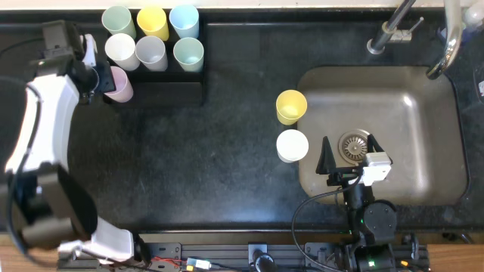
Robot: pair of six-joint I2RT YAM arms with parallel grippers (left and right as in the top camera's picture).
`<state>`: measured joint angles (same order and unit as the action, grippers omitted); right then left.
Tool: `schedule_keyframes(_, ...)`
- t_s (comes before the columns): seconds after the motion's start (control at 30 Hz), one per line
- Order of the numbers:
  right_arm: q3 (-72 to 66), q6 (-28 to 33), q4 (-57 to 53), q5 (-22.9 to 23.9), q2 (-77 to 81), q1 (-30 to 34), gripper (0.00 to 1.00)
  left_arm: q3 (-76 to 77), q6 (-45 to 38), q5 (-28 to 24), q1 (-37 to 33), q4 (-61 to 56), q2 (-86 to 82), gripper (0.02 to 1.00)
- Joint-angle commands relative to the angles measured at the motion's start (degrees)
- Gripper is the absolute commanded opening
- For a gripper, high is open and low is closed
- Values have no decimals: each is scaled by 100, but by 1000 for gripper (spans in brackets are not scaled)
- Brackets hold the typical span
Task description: Store Cups
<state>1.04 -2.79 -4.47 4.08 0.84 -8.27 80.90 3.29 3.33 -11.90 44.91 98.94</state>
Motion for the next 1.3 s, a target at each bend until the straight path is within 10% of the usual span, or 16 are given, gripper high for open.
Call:
schedule_keyframes(0.03,-76,-24,35,37,-59,-4,998,387,608,-94,483,144,-1239,627)
schedule_keyframes(0.53,-76,-22,37,37,-59,-4,996,3569,3630,203,5195,1742,935,656)
schedule_keyframes(1.3,-76,-24,35,39,-59,-4,998,3930,3836,-46,5698,2144,3093,487)
